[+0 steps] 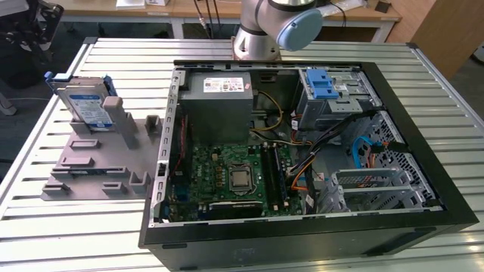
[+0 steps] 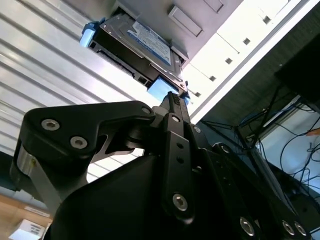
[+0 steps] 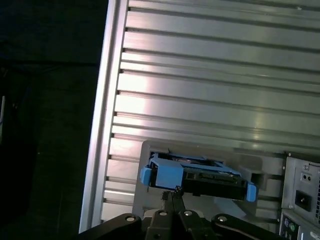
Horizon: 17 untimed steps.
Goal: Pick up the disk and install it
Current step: 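Pick up the disk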
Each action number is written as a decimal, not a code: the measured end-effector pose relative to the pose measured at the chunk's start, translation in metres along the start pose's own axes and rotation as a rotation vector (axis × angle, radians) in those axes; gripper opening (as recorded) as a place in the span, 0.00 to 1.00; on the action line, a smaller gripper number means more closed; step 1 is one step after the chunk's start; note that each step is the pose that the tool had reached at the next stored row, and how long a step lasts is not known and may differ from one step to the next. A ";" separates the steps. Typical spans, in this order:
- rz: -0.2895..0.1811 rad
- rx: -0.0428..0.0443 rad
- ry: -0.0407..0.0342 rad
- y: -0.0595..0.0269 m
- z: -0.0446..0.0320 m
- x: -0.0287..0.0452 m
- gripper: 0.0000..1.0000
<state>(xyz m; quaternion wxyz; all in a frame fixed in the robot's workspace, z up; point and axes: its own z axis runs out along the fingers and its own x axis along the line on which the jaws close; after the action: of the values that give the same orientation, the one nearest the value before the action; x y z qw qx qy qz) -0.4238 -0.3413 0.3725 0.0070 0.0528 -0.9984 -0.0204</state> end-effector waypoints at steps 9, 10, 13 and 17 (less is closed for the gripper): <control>-0.116 0.0013 0.0046 -0.0004 0.0032 -0.0027 0.11; -0.131 0.0015 0.0053 -0.0004 0.0034 -0.0028 0.11; -0.185 0.0022 0.0078 -0.0005 0.0040 -0.0028 0.11; -0.259 0.0030 0.0108 -0.0005 0.0051 -0.0029 0.11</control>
<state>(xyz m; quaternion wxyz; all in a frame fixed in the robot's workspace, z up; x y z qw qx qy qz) -0.4210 -0.3413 0.3674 0.0096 0.1811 -0.9832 -0.0194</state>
